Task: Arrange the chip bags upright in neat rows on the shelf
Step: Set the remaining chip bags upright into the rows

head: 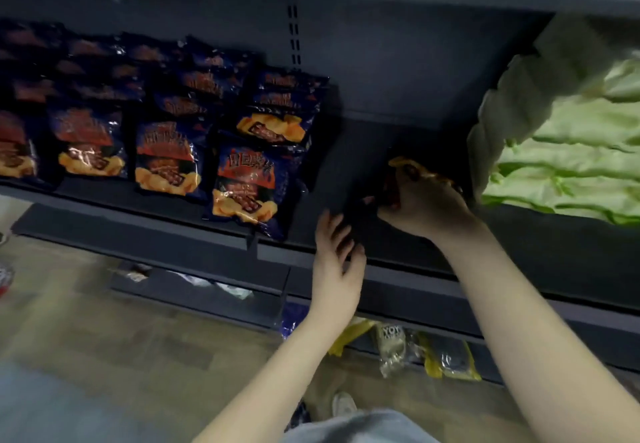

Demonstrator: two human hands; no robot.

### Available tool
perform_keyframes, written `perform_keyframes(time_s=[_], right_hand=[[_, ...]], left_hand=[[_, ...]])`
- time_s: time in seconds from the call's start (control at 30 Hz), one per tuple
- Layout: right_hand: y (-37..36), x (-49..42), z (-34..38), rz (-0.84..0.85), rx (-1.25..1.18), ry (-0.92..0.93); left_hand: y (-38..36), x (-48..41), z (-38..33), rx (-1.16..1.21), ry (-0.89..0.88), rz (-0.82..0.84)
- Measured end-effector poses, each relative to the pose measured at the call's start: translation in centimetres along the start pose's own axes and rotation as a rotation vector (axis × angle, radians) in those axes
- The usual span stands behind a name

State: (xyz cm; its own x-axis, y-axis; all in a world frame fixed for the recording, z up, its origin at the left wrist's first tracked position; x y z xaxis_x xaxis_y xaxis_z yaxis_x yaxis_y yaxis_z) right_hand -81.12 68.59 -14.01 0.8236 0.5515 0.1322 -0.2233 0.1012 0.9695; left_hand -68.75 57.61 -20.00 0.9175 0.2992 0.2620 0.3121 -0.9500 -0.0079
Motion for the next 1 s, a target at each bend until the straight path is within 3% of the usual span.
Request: perform_keyframes(time_s=[0.17, 0.43, 0.57, 0.73, 0.87, 1.0], right_hand=[[-0.3, 3.7, 1.5, 0.069, -0.032, 0.057], [0.4, 5.9, 1.2, 0.001, -0.085, 0.129], [1.5, 5.0, 0.4, -0.065, -0.196, 0.147], [2.4, 2.7, 1.2, -0.182, -0.131, 0.178], [1.1, 0.7, 4.6, -0.056, -0.462, 0.327], [-0.2, -0.4, 9.4, 0.018, -0.745, 0.415]], left_hand=[[-3.0, 2.3, 1.0, 0.137, 0.181, -0.155], [-2.6, 1.6, -0.5, 0.005, 0.135, -0.253], [-1.1, -0.1, -2.3, -0.008, 0.101, -0.172], [2.6, -1.4, -4.8, -0.172, 0.064, -0.061], [7.6, -1.1, -6.5, -0.198, 0.025, -0.025], [14.5, -0.6, -7.7, -0.112, 0.015, -0.113]])
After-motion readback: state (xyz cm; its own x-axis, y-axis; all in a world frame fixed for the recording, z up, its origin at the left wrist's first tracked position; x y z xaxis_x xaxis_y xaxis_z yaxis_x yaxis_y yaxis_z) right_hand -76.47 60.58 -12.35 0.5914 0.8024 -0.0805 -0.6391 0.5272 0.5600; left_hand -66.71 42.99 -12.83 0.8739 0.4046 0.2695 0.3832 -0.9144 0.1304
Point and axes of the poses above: each hand's wrist, its own x-axis away from the middle knuckle, its own y-axis out of the back of the hand, z = x × y, the point moved 3 cm from there along -x, towards the middle knuckle, and after that the axes turned 15 degrees about y, right-handed, at the moved point
